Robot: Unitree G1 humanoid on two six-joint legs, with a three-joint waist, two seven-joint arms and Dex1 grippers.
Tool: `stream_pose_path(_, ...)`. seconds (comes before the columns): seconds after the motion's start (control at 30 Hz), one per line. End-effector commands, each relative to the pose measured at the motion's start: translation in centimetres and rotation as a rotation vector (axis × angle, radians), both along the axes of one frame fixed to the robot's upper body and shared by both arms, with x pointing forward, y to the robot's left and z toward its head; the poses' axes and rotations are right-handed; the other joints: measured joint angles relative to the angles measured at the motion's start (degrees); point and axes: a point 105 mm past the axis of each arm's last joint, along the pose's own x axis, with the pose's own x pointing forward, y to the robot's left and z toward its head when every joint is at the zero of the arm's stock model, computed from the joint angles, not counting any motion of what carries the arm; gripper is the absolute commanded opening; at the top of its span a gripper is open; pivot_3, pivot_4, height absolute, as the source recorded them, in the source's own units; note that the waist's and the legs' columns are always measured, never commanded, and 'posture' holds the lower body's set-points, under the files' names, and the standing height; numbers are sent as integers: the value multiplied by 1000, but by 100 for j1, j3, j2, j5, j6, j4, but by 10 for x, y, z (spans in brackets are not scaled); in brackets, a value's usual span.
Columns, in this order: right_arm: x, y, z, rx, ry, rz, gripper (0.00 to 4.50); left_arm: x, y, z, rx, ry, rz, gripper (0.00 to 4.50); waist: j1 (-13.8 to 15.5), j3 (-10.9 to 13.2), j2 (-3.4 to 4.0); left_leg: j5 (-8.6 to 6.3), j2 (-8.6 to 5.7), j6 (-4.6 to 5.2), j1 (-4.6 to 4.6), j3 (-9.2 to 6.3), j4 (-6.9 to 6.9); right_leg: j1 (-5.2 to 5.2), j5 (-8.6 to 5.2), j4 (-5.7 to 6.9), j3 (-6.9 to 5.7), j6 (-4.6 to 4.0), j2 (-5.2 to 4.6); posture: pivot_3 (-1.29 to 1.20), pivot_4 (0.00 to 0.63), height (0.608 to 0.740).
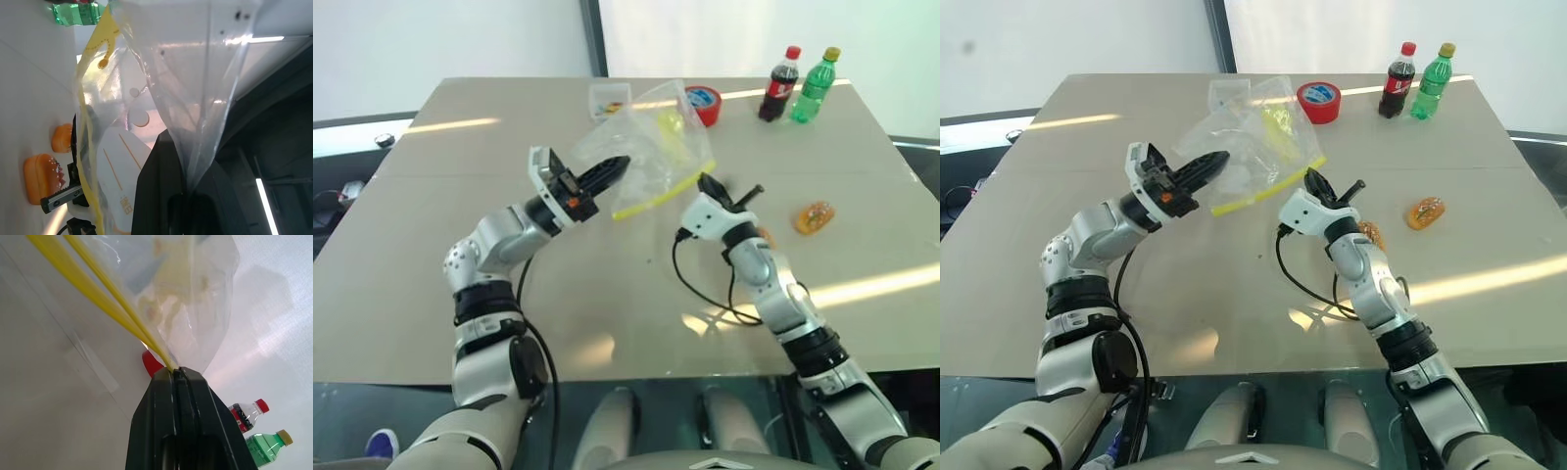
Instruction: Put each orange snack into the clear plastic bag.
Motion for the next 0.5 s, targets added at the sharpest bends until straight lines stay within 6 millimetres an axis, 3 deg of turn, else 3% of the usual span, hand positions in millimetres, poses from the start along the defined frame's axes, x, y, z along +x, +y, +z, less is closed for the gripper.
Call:
stream_pose_path(0.03, -6, -4, 20, 18, -73, 12, 104, -3, 0, 10, -15, -43, 7, 0, 0, 0, 0, 0, 0, 0, 0, 0, 0, 0, 0, 0, 0, 0, 0, 0, 150, 740)
stream_pose_path(0.4, -8, -3, 37, 55, -140, 21, 104, -6, -5, 7, -18, -45, -13, 0, 2, 0, 0, 0, -1, 0, 0, 1, 0, 0, 0, -1, 1, 0, 1, 0, 150, 740)
stream_pose_path(0.5, -8, -5, 38, 32, -154, 17, 804, -7, -5, 6, -16, -43, -13, 0, 8, 0, 0, 0, -1, 0, 0, 1, 0, 1, 0, -2, 0, 0, 1, 0, 150, 740)
